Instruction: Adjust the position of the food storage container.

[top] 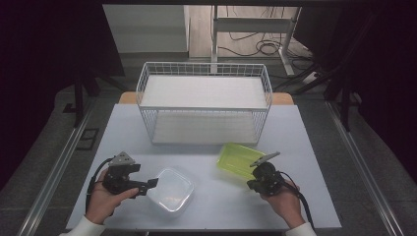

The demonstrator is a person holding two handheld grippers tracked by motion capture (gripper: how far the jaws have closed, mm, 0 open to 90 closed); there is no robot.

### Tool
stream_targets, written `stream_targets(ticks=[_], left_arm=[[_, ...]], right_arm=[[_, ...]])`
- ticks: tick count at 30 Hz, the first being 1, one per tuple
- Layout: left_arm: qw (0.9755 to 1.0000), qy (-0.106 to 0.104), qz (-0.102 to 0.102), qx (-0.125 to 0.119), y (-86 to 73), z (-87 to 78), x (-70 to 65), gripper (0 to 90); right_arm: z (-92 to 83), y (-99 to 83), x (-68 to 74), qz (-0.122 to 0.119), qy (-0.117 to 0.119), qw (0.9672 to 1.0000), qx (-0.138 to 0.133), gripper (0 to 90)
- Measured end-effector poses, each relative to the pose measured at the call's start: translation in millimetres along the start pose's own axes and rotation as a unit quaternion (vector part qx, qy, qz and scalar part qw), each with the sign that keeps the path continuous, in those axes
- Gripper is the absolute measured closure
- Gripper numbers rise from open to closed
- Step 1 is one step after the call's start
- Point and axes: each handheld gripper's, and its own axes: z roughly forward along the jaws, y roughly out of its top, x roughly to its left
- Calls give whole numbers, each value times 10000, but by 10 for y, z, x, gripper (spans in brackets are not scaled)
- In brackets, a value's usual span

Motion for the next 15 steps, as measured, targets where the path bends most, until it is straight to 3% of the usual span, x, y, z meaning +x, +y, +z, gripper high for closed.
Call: stream_targets(ticks=[4, 6, 11, 15], left_arm=[[10000, 0, -13, -24, 5, -8, -1, 124], [10000, 4, -22, -26, 9, -12, 1, 124], [10000, -9, -11, -41, 22, -3, -14, 124], [10000, -14, -17, -42, 20, -6, -8, 124]], right_arm=[[-60, 31, 33, -75, 229, 9997, -106, 895], [-127, 109, 39, -133, 226, 9993, -254, 895], [-241, 437, -75, -132, -1, 9981, -609, 895], [-165, 751, -245, -93, -206, 9968, -771, 895]])
